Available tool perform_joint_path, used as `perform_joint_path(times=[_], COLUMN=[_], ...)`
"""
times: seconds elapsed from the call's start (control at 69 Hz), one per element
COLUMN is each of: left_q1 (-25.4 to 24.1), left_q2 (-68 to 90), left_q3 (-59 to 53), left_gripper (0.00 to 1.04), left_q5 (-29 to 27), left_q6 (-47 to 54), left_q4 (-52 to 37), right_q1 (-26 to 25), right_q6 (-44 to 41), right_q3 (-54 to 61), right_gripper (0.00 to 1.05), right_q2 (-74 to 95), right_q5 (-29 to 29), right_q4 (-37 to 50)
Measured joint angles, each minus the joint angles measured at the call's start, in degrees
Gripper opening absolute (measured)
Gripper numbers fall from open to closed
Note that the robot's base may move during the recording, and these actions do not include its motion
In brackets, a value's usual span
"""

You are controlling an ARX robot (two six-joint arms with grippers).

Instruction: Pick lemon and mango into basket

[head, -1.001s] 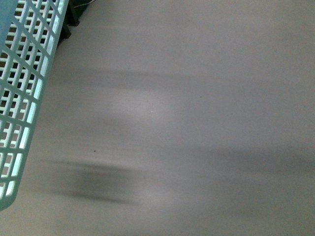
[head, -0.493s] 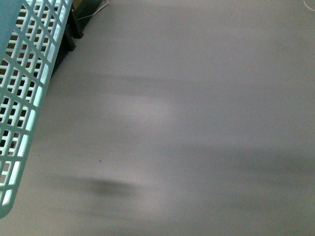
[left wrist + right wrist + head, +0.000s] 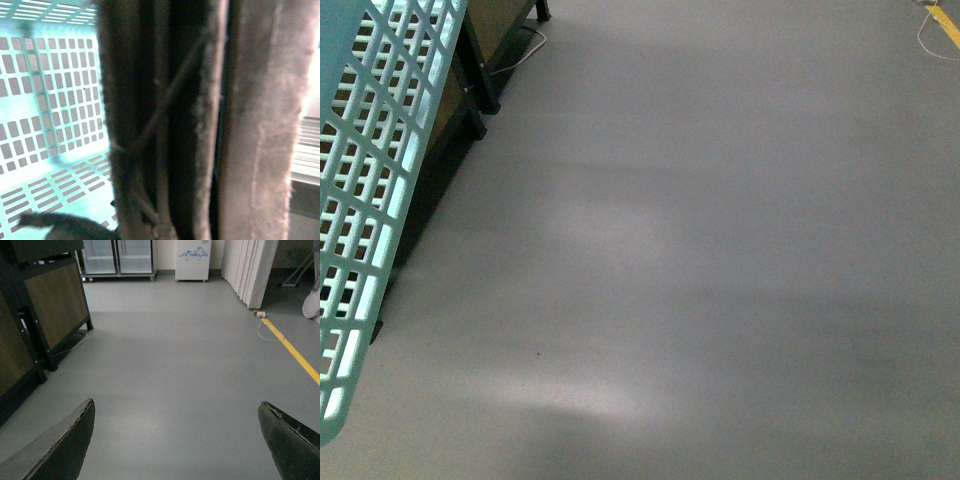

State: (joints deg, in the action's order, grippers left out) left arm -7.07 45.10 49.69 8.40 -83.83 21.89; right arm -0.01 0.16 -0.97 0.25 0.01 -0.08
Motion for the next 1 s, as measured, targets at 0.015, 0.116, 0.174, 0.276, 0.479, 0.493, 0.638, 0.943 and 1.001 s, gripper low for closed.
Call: perform_joint_path(times=[0.015, 0.116, 0.174, 0.276, 0.479, 0.493, 0.638, 0.943, 1.001], left_q1=[0.0, 0.0, 0.0, 0.0, 0.0, 0.0, 0.0, 0.0, 0.0], left_q2=[0.0, 0.0, 0.0, 0.0, 0.0, 0.0, 0.0, 0.0, 0.0], left_q3=[0.0, 0.0, 0.0, 0.0, 0.0, 0.0, 0.0, 0.0, 0.0], left_gripper=[0.14, 0.14, 0.14, 0.14, 0.14, 0.14, 0.14, 0.14, 0.14], left_q5=[0.0, 0.0, 0.0, 0.0, 0.0, 0.0, 0.0, 0.0, 0.0], left_q6=[0.0, 0.0, 0.0, 0.0, 0.0, 0.0, 0.0, 0.0, 0.0], left_q4=[0.0, 0.0, 0.0, 0.0, 0.0, 0.0, 0.0, 0.0, 0.0], right_q1=[0.0, 0.0, 0.0, 0.0, 0.0, 0.0, 0.0, 0.0, 0.0], right_q6=[0.0, 0.0, 0.0, 0.0, 0.0, 0.0, 0.0, 0.0, 0.0], right_q3=[0.0, 0.0, 0.0, 0.0, 0.0, 0.0, 0.0, 0.0, 0.0], right_gripper=[0.96, 0.96, 0.96, 0.96, 0.96, 0.96, 0.96, 0.96, 0.96], right_q2=[0.0, 0.0, 0.0, 0.0, 0.0, 0.0, 0.0, 0.0, 0.0], right_q5=[0.0, 0.0, 0.0, 0.0, 0.0, 0.0, 0.0, 0.0, 0.0], right_q4=[0.0, 0.0, 0.0, 0.0, 0.0, 0.0, 0.0, 0.0, 0.0])
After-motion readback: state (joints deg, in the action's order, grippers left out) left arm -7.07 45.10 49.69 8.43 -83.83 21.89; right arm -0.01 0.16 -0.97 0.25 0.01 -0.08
